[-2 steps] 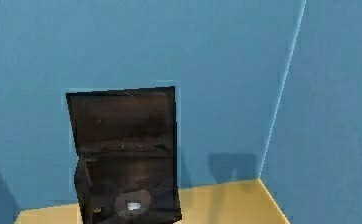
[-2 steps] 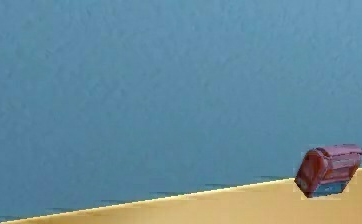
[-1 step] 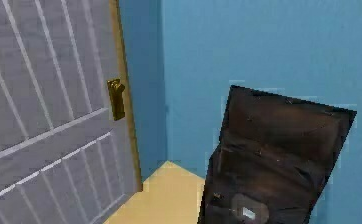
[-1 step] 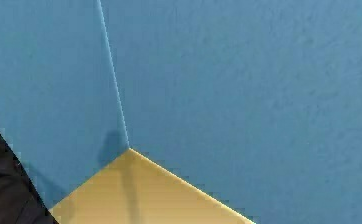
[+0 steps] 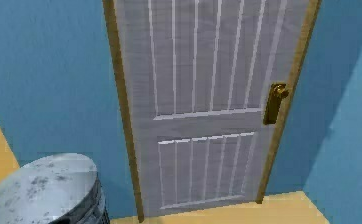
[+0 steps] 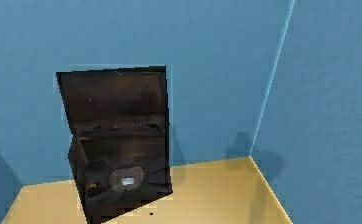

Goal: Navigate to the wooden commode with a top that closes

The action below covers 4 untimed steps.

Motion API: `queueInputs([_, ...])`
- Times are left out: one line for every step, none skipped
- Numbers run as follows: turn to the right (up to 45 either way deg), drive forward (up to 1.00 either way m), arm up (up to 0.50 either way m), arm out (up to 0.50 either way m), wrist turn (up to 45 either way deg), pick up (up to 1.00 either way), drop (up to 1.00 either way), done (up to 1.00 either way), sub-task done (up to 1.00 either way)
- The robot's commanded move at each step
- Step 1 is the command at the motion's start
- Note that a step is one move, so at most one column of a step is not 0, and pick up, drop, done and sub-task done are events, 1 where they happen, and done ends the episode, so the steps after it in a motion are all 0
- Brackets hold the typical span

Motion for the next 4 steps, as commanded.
queueInputs([0.0, 0.4, 0.0, 0.0, 0.0, 0.0, 0.0, 0.0, 0.0])
queueInputs([45.0, 0.0, 0.0, 0.0, 0.0, 0.0, 0.0, 0.0, 0.0])
queueInputs([45.0, 0.0, 0.0, 0.0, 0.0, 0.0, 0.0, 0.0, 0.0])
queueInputs([0.0, 0.0, 0.0, 0.0, 0.0, 0.0, 0.0, 1.0, 0.0])
